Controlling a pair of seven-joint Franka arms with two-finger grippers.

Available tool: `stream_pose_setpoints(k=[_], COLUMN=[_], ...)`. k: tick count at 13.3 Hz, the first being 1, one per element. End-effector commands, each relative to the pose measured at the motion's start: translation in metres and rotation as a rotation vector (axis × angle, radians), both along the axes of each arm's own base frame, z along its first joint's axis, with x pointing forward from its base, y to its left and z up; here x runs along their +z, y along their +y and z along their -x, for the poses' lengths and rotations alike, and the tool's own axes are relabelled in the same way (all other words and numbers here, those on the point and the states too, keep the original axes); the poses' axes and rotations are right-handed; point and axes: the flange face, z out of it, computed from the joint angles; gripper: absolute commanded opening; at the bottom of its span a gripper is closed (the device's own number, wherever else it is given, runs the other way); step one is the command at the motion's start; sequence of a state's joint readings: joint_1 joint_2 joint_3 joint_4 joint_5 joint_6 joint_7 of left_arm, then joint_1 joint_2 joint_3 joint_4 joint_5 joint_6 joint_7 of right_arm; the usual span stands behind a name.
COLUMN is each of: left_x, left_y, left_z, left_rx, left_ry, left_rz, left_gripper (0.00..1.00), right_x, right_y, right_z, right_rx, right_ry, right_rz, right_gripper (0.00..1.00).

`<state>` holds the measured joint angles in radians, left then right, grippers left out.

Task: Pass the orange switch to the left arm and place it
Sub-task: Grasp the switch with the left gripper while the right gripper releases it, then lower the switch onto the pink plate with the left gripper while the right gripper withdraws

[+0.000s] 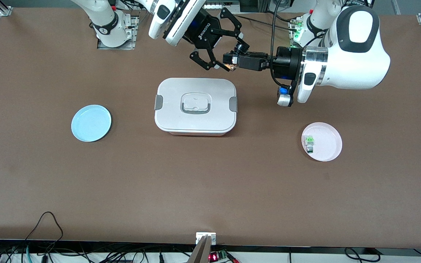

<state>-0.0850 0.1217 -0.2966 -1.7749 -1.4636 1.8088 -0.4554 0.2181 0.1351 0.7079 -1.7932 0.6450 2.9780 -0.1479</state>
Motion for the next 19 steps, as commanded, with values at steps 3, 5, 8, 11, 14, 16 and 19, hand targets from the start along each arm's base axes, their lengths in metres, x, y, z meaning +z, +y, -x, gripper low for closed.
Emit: stream_pose_setpoints(k=[3,5,8,11,14,16,19], left_x=[0.001,-0.001,-0.013,-0.047,-0.086,-0.115,-0.165], left_y=[0.032,0.048,0.077,0.115,0.144,0.159,0.203], left_z=[-0.008,-0.015,-0.023,-0.027,-0.028,-0.029,-0.038], left_rx=[0.026,0.050,0.053,-0.048,-0.150,-0.276,-0.427], left_ry=[-0.034,-0.038,-0.063,-0.209,-0.243,-0.309,-0.374], left_rz=[-0.097,-0.114,-0.217,-0.446,-0.657,-0.805,-0.998], left_gripper=[0.00,0.00,0.00,0.00,0.00,0.00,0.00], right_x=[0.009,0.010,0.012,0.010,0.001,-0.006,-0.016], right_y=[0.005,0.007,0.004,-0.013,-0.034,-0.055,-0.106], right_z=[0.004,0.006,0.002,-0.017,-0.040,-0.057,-0.095], right_rx=[-0.024,-0.027,-0.031,-0.080,-0.095,-0.082,-0.089], right_ry=[0.039,0.047,0.051,0.073,0.126,0.191,0.290], right_rz=[-0.050,-0.056,-0.059,-0.068,-0.033,0.031,0.122], right_gripper=[1.00,1.00,1.00,1.00,1.00,1.00,1.00])
